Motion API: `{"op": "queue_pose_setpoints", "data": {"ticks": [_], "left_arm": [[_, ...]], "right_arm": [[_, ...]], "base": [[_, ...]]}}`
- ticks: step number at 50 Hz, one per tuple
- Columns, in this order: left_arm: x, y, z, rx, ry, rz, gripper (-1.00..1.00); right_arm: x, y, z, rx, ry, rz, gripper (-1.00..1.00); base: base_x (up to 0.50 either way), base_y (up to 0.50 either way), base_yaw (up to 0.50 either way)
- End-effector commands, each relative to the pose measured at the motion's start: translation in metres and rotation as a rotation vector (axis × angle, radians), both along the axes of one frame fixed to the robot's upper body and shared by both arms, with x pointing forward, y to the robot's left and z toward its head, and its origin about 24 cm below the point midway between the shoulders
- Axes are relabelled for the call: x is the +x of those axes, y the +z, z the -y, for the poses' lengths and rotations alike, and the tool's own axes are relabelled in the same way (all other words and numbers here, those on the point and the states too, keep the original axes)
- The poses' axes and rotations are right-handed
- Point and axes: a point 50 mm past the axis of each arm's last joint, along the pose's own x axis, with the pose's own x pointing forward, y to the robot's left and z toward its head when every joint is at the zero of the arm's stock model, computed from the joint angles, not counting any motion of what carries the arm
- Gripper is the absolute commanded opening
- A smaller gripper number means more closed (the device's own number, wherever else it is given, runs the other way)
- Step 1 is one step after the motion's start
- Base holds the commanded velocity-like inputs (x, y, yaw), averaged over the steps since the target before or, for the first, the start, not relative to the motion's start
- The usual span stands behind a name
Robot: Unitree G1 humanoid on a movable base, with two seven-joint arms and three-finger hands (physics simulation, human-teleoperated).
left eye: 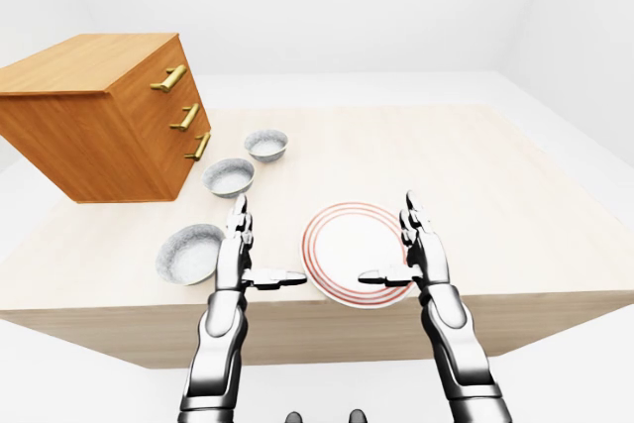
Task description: Put the bowl in the middle on the plate.
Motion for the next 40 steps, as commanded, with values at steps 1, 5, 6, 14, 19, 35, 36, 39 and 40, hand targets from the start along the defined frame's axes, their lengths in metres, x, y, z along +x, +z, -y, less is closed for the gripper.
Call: {"op": "queue_pose_setpoints", "data": {"ticks": [1, 5, 6, 14, 19, 35, 36, 39, 40], "left_arm": [[0.000, 0.000, -0.006, 0.006, -0.002, 0.001, 1.00], [0.000, 0.000, -0.006, 0.006, -0.001, 0.001, 1.00], [0.000, 0.000, -0.006, 0.007, -0.002, 0.002, 1.00], [-0.001, 0.001, -0.006, 0.009, -0.003, 0.002, 1.00], [-0.001, 0.000, -0.006, 0.009, -0.003, 0.002, 1.00], [0.001, 0.000, -0.007, 0.009, 0.014, 0.002, 1.00], [0.001, -0.001, -0.007, 0.011, 0.014, 0.002, 1.00], [0.001, -0.002, -0.007, 0.016, 0.014, 0.004, 1.00], [0.001, -0.002, -0.007, 0.016, 0.014, 0.004, 1.00]], "right_arm": [[-0.001, -0.002, 0.005, -0.018, 0.015, -0.016, 1.00], [-0.001, -0.003, 0.005, -0.024, 0.017, -0.020, 1.00], [-0.001, -0.003, 0.005, -0.028, 0.018, -0.020, 1.00], [0.000, -0.005, 0.005, -0.035, 0.019, -0.024, 1.00], [0.000, -0.005, 0.007, -0.045, 0.015, -0.026, 1.00], [-0.003, 0.010, 0.018, -0.101, 0.025, -0.017, 1.00], [-0.003, 0.011, 0.017, -0.107, 0.028, -0.011, 1.00], [-0.006, 0.016, 0.019, -0.123, 0.035, 0.005, 1.00], [-0.006, 0.017, 0.020, -0.127, 0.035, 0.011, 1.00]], "base": [[0.00, 0.00, 0.00], [0.00, 0.00, 0.00], [0.00, 0.00, 0.00], [0.00, 0.00, 0.00], [0.00, 0.00, 0.00], [0.00, 0.00, 0.00], [0.00, 0.00, 0.00], [0.00, 0.00, 0.00], [0.00, 0.00, 0.00]]}}
